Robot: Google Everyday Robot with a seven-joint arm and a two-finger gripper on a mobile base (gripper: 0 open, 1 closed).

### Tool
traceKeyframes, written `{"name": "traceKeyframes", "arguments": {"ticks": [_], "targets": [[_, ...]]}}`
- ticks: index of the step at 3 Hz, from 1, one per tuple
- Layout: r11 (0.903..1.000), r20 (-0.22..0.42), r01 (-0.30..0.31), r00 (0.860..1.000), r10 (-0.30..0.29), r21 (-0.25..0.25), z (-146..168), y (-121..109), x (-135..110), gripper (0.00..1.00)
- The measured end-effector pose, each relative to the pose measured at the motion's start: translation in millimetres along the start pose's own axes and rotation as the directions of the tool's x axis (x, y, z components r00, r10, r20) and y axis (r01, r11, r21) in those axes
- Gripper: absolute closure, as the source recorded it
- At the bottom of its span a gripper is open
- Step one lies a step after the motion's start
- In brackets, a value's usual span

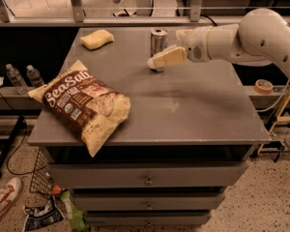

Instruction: Knock redbull can over

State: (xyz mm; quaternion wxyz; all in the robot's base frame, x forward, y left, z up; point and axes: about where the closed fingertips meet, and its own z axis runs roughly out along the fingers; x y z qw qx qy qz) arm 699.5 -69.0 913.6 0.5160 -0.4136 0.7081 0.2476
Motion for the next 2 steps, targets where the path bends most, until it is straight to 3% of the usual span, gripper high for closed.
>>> {"name": "traceKeyframes", "arguments": {"ticks": [2], "targets": [[0.9996, 0.095, -0.011, 0.995, 0.014, -0.027, 37.5, -10.0, -7.9, 0.0]]}}
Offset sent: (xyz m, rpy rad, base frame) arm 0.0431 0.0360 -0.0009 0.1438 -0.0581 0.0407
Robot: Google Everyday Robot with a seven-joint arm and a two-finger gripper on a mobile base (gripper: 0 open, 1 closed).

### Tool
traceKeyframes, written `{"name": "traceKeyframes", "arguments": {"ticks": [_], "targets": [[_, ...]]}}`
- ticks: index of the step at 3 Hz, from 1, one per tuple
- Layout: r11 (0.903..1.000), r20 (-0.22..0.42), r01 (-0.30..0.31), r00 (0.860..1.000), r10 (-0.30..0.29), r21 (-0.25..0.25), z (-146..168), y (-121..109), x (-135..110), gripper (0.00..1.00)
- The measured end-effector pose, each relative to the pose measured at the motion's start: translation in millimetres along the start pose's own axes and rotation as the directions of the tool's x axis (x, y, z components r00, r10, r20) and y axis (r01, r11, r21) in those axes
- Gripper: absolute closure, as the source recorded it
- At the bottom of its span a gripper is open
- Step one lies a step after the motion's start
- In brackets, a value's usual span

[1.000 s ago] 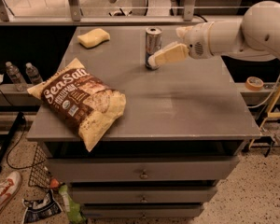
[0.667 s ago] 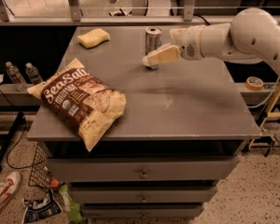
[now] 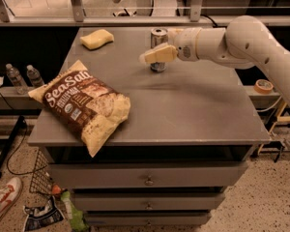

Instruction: Knock redbull can over

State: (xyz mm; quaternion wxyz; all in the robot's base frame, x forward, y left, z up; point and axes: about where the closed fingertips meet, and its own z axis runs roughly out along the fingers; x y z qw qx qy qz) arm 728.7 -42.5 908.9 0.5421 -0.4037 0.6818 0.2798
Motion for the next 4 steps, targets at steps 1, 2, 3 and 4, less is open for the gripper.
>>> {"name": "traceKeyframes", "arguments": {"ticks": [1, 2, 3, 4], "targets": [[1.0, 0.028, -0.004, 1.0, 0.005, -0.005, 8.7, -1.4, -2.6, 0.18], [1.0, 0.033, 0.0, 0.999, 0.001, -0.009, 11.5, -2.1, -2.9, 0.42], [0.9999, 0.011, 0.015, 1.0, -0.014, -0.009, 6.7, -4.5, -2.6, 0.64], [0.995, -0.059, 0.095, 0.994, -0.096, -0.033, 0.3, -13.9, -8.6, 0.88]]}}
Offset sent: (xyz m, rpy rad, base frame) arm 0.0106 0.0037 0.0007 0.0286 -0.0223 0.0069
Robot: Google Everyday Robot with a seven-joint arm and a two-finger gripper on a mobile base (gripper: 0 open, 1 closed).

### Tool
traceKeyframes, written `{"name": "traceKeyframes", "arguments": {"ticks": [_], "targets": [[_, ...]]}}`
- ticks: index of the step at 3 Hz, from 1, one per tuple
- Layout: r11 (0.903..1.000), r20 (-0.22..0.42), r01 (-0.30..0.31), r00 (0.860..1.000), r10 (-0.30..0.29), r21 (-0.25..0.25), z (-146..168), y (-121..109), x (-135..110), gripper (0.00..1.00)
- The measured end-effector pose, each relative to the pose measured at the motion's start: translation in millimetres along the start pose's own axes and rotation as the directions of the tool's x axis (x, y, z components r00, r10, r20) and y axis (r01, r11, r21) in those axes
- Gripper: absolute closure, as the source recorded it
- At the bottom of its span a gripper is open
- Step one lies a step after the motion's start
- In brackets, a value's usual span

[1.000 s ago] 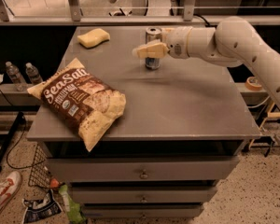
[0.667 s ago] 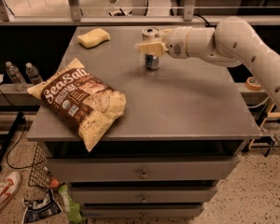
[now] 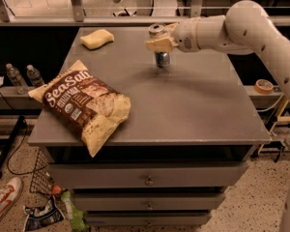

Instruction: Knock redbull can over

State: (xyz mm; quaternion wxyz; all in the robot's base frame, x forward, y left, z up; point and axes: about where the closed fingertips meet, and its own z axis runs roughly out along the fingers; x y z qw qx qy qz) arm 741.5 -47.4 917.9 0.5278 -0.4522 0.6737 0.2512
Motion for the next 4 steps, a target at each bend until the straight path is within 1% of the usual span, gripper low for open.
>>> {"name": "traceKeyframes", "arguments": {"ticks": [1, 2, 3, 4], "targets": [[0.9719, -0.17, 0.219, 0.958, -0.231, -0.086, -7.9, -13.8, -11.4, 1.0], [0.8976, -0.269, 0.38, 0.861, -0.431, -0.224, -7.3, -2.8, -10.3, 1.0], [0.7246, -0.353, 0.499, 0.647, -0.677, -0.475, -13.8, 33.6, -2.3, 1.0], [0.5298, -0.348, 0.467, 0.422, -0.837, -0.708, -21.8, 70.2, 25.0, 1.0]]}}
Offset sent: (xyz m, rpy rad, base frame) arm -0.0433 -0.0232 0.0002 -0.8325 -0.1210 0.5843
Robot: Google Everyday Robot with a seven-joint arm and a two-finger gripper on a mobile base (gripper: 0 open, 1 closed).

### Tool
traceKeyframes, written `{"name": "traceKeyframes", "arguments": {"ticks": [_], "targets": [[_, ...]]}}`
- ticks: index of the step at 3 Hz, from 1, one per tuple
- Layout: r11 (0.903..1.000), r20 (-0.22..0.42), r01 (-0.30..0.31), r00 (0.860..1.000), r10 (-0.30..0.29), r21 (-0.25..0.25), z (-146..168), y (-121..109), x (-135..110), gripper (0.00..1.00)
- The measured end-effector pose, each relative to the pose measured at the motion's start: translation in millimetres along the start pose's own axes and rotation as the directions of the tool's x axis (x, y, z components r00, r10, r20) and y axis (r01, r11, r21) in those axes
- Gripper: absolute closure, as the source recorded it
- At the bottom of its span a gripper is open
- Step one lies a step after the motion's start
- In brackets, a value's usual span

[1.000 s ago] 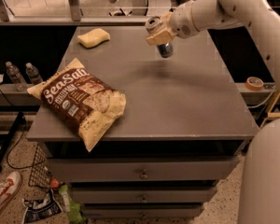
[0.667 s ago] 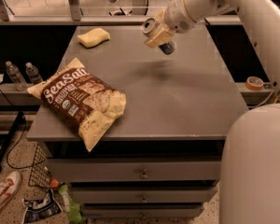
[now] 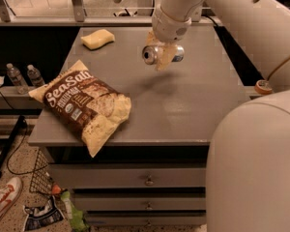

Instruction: Knock redbull can over

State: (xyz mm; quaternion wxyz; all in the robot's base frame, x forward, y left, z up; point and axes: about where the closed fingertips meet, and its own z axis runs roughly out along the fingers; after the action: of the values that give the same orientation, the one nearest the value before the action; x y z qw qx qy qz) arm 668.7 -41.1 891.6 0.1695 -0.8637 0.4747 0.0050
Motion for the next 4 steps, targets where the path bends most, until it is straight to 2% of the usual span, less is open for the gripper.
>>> {"name": "traceKeyframes", "arguments": {"ticks": [1, 2, 4], "targets": [[0.9735, -0.121, 0.152, 0.977, -0.174, -0.171, 23.3, 22.8, -5.2, 1.0], [0.9712, -0.15, 0.155, 0.972, -0.183, -0.181, 30.6, 23.6, 3.0, 0.74], [0.9722, -0.152, 0.158, 0.971, -0.185, -0.173, 35.6, 20.2, 3.9, 0.27]]}}
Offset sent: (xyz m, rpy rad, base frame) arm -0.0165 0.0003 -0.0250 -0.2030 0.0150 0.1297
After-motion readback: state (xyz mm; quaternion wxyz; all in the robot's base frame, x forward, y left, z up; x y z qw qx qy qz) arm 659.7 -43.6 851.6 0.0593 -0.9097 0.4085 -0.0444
